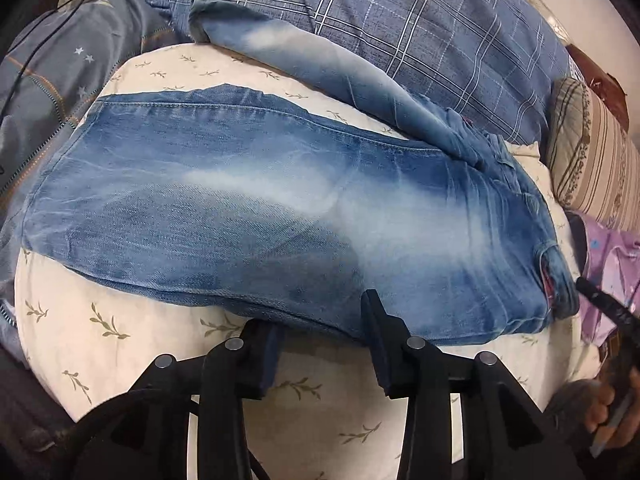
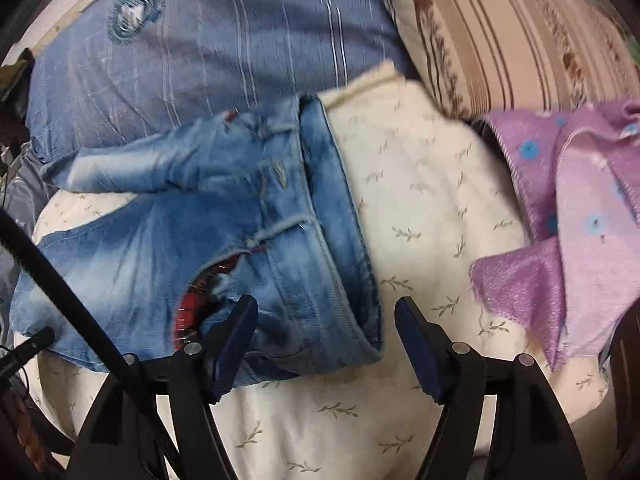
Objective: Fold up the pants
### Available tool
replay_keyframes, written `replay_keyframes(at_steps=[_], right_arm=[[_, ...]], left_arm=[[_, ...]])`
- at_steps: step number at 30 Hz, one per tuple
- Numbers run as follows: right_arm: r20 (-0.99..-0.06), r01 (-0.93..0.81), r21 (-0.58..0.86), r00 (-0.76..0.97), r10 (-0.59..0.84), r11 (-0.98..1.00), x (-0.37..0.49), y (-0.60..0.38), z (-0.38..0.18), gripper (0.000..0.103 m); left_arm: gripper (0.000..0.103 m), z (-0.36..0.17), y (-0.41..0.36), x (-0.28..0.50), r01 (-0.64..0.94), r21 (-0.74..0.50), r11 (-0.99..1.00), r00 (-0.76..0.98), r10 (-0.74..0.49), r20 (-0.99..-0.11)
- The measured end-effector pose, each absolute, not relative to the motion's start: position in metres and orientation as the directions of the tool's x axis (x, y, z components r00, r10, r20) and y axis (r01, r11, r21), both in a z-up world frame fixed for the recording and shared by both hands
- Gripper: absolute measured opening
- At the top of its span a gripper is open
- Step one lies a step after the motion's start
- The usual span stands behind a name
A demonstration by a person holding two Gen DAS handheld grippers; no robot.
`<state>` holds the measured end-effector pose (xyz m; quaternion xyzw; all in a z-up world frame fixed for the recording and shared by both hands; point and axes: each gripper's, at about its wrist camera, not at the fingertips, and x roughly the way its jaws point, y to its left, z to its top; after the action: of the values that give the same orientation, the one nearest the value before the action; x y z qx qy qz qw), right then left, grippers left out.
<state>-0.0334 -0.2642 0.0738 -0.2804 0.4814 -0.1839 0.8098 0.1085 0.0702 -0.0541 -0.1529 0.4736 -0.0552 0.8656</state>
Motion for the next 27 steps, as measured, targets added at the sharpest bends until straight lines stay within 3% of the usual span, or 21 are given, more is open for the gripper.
replay_keyframes(at_steps=[3, 19, 23, 27], right_arm=[[-0.658, 0.036, -0.635, 0.498, -0.565, 0.771, -0.045, -0.257, 0.080, 0.072], [-0.662, 0.006, -0.597, 0.560, -0.497, 0.802, -0.076, -0.212, 0.091, 0.082], [-0.727, -0.084, -0.518, 0.569, -0.386, 0.852, -0.073, -0.190, 0.082, 0.086], [-0.831, -0.217, -0.385, 0.505, -0.234, 0.897, -0.058, -0.164, 0.058, 0.086]], left_arm=[[0.045, -0.057, 0.062, 0.104, -0.039, -0.303, 0.952, 0.551, -0.232, -0.802], [0.051, -0.030, 0.076, 0.082, -0.013, -0.318, 0.948, 0.573, -0.254, -0.779], [0.052, -0.009, 0.102, 0.081, -0.063, -0.348, 0.935, 0.582, -0.249, -0.774], [0.055, 0.013, 0.133, 0.082, -0.126, -0.303, 0.945, 0.589, -0.174, -0.789]])
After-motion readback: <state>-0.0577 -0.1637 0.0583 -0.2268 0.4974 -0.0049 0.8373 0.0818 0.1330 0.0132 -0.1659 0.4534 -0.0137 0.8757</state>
